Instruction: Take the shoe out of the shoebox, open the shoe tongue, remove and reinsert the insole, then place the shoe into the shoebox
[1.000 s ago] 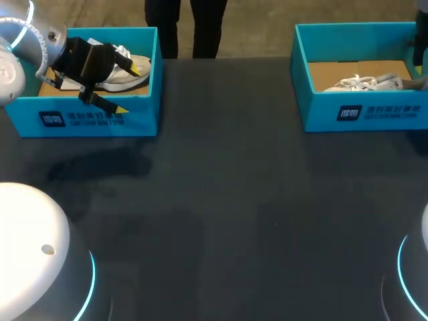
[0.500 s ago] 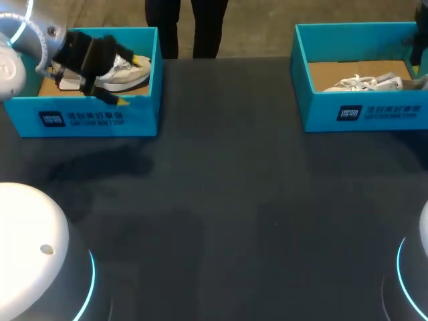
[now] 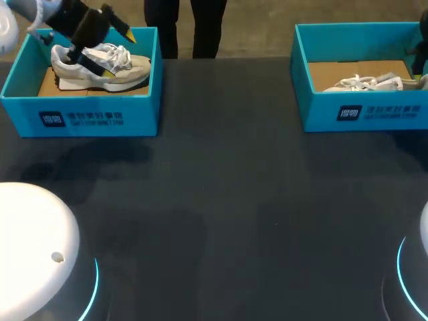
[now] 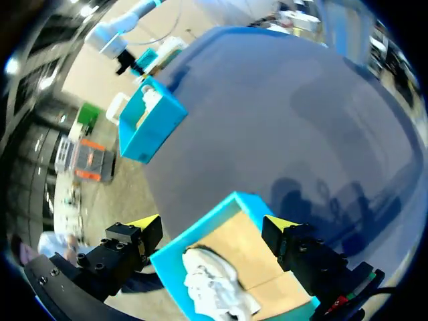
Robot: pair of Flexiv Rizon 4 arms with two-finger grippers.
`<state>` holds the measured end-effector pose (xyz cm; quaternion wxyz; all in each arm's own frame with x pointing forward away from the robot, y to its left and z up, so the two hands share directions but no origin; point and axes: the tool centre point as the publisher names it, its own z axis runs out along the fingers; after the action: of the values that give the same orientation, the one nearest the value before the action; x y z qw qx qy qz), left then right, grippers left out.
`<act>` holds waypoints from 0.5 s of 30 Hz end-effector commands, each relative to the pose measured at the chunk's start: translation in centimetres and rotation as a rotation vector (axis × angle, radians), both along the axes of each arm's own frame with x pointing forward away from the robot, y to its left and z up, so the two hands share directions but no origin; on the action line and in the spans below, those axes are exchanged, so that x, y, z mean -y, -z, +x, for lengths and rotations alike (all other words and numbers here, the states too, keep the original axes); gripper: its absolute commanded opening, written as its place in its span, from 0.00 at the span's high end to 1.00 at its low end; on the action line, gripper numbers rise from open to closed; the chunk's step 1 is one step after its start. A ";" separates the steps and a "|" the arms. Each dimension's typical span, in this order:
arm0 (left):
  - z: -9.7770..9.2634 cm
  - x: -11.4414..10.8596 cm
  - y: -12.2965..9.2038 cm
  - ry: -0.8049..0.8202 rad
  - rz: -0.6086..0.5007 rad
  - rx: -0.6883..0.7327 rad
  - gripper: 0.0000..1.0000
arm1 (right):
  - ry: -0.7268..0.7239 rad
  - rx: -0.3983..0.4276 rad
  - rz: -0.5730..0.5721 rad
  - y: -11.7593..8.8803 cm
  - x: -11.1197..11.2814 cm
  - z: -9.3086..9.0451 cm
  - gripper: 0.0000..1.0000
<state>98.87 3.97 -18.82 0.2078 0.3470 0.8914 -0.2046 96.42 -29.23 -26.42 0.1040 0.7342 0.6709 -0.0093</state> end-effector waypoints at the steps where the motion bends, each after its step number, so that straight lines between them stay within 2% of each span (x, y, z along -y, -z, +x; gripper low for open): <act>1: 2.5 -2.4 -0.6 0.239 0.059 0.014 0.00 | -0.003 0.010 -0.001 0.2 0.0 -0.5 0.50; 3: 3.3 -3.4 -0.8 0.319 0.116 0.063 0.00 | -0.004 0.009 -0.001 0.2 0.1 -0.5 0.49; 6: 4.1 -4.6 -1.2 0.422 0.122 0.089 0.00 | -0.004 0.008 -0.004 0.3 0.2 -0.7 0.46; 11: 5.1 -6.0 -1.2 0.560 0.229 0.099 0.00 | -0.008 0.005 -0.004 0.6 0.1 -1.0 0.42; 13: 5.3 -6.4 -1.2 0.606 0.248 0.091 0.00 | -0.009 0.008 0.003 0.5 0.1 -1.2 0.39; 15: 5.5 -6.7 -1.3 0.645 0.282 0.075 0.00 | -0.022 0.017 0.023 0.4 0.0 -1.6 0.31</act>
<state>103.43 10.47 -18.06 0.1837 0.5734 0.7860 -0.1403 95.55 -28.91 -26.92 0.1009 0.7306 0.6753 -0.0042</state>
